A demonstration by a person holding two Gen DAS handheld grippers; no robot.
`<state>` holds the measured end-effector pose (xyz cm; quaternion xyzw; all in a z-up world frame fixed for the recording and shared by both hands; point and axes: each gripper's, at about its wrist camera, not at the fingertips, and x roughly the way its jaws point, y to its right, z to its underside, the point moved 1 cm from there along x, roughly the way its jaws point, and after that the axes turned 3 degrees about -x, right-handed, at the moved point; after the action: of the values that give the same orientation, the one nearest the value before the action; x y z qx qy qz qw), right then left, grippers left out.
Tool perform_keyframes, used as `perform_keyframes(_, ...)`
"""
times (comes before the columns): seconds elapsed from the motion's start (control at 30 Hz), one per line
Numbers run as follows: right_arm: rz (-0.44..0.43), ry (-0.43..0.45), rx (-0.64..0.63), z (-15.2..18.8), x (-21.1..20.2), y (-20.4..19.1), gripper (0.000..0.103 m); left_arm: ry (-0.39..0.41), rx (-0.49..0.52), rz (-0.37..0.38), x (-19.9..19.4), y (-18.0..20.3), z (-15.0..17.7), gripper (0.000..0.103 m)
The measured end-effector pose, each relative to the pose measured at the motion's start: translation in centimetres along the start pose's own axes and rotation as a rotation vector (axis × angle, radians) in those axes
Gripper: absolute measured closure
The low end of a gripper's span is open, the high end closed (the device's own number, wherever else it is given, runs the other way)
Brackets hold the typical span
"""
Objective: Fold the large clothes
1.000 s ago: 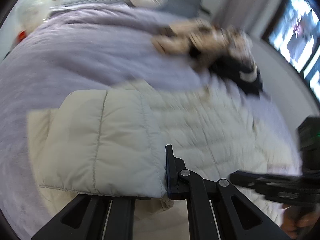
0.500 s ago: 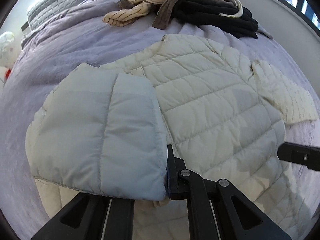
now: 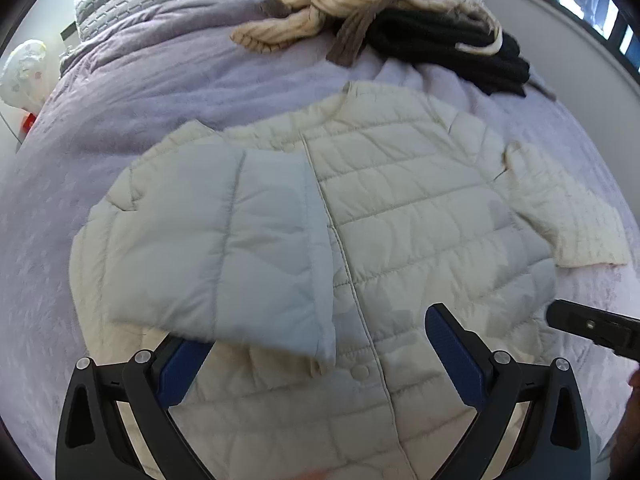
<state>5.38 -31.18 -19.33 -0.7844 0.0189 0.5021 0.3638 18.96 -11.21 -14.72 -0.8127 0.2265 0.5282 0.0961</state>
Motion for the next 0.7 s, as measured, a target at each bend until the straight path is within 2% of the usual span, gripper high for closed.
perform_keyframes(0.03,0.003,0.000,-0.001,0.0,0.0,-0.1,0.061,0.000,-0.007,0.013,-0.5,-0.5,0.1,0.001)
perform_keyframes(0.17,0.014,0.005,-0.011,-0.2,0.0,-0.6,0.055,-0.016,-0.095,0.064,-2.1,-3.3,0.3,0.001)
perform_keyframes(0.33,0.034,0.030,-0.073,-0.9,0.1,-2.9,0.025,0.060,-0.182,0.105,-5.5,-7.6,0.9,0.001)
perform_keyframes(0.37,0.039,0.035,-0.089,-1.0,0.1,-3.4,0.025,0.088,-0.203,0.102,-6.3,-8.9,1.0,0.001)
perform_keyframes(0.5,0.054,0.024,-0.191,-1.1,1.3,-6.8,0.024,0.146,-0.280,-0.012,-7.0,-13.2,1.3,0.001)
perform_keyframes(0.6,0.044,0.007,-0.254,-1.0,2.4,-9.5,0.024,0.133,-0.379,-0.069,-6.1,-17.1,1.8,0.001)
perform_keyframes(0.7,0.033,0.011,-0.310,-1.0,2.9,-12.3,0.024,0.117,-0.428,-0.191,-4.7,-20.2,2.5,0.001)
